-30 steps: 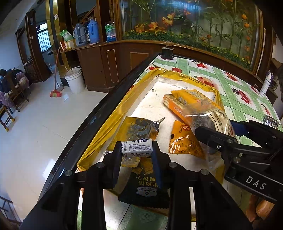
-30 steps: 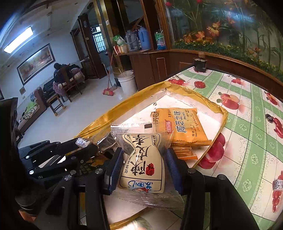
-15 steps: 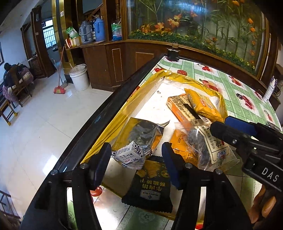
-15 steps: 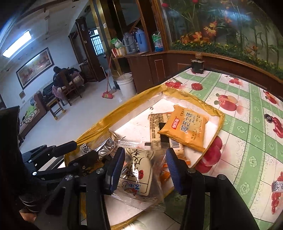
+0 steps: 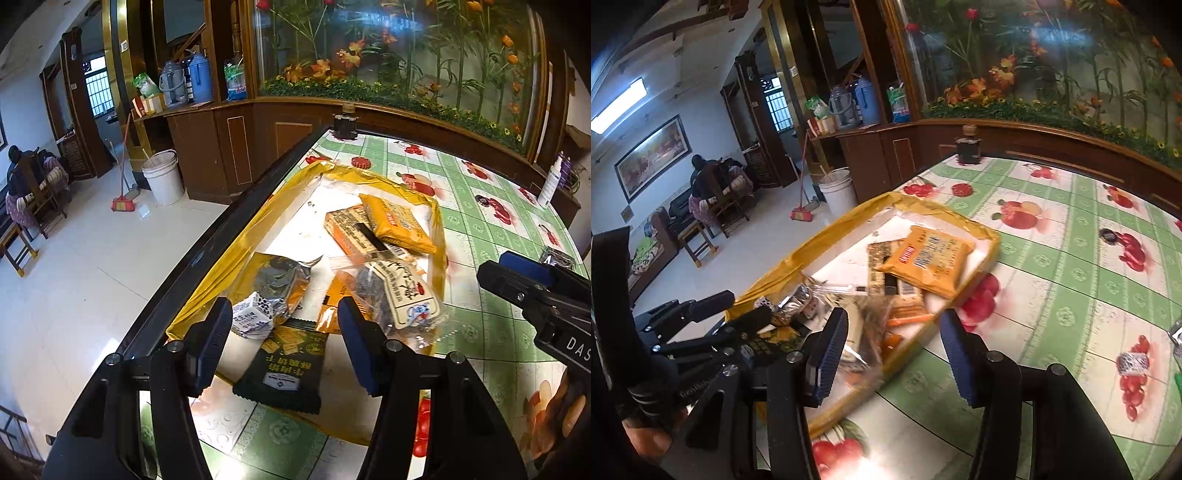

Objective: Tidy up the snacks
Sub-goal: 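Grasp another white candy with the left gripper while the right grasps a blue-patterned candy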

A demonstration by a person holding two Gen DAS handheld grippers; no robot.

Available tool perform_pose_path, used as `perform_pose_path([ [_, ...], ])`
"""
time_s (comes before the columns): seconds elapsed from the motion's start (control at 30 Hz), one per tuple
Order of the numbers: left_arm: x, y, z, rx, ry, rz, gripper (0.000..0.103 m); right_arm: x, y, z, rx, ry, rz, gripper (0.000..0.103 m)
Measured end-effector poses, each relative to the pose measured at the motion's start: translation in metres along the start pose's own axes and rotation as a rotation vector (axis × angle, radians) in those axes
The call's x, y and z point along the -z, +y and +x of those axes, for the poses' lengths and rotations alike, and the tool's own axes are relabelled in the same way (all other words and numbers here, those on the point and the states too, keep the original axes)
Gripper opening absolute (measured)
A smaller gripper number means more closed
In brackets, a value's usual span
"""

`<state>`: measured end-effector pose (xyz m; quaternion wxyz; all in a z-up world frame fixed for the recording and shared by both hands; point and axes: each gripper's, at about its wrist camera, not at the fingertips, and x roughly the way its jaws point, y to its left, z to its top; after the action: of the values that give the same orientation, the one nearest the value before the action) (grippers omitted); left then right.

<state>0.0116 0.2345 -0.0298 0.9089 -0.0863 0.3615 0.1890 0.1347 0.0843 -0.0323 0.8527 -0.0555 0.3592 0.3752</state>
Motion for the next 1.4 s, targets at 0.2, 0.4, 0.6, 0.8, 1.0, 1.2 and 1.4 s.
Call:
perform_pose_path([
  [0.2, 0.0, -0.018, -0.01, 0.011, -0.013, 0.036, 0.062, 0.013, -0.027, -0.025, 0.046, -0.011, 0.04, 0.054],
  [0.4, 0.002, -0.036, -0.018, 0.019, -0.026, 0.067, 0.062, 0.029, -0.055, -0.048, 0.097, -0.018, 0.066, 0.054],
  [0.6, 0.003, -0.06, -0.023, 0.038, -0.025, 0.113, 0.062, 0.05, -0.092, -0.073, 0.158, -0.021, 0.112, 0.054],
  [0.8, 0.0, -0.098, -0.02, 0.1, -0.011, 0.166, 0.073, 0.07, -0.144, -0.091, 0.224, -0.004, 0.175, 0.054],
  [1.0, -0.009, -0.152, -0.013, 0.172, 0.017, 0.235, 0.073, 0.071, -0.181, -0.088, 0.212, 0.014, 0.221, 0.056],
  [1.2, -0.01, -0.206, -0.001, 0.226, 0.037, 0.335, 0.073, 0.061, -0.203, -0.086, 0.217, 0.005, 0.246, 0.054],
  [1.4, -0.013, -0.257, 0.02, 0.286, 0.082, 0.397, 0.073, 0.074, -0.255, -0.116, 0.29, -0.029, 0.358, 0.056],
])
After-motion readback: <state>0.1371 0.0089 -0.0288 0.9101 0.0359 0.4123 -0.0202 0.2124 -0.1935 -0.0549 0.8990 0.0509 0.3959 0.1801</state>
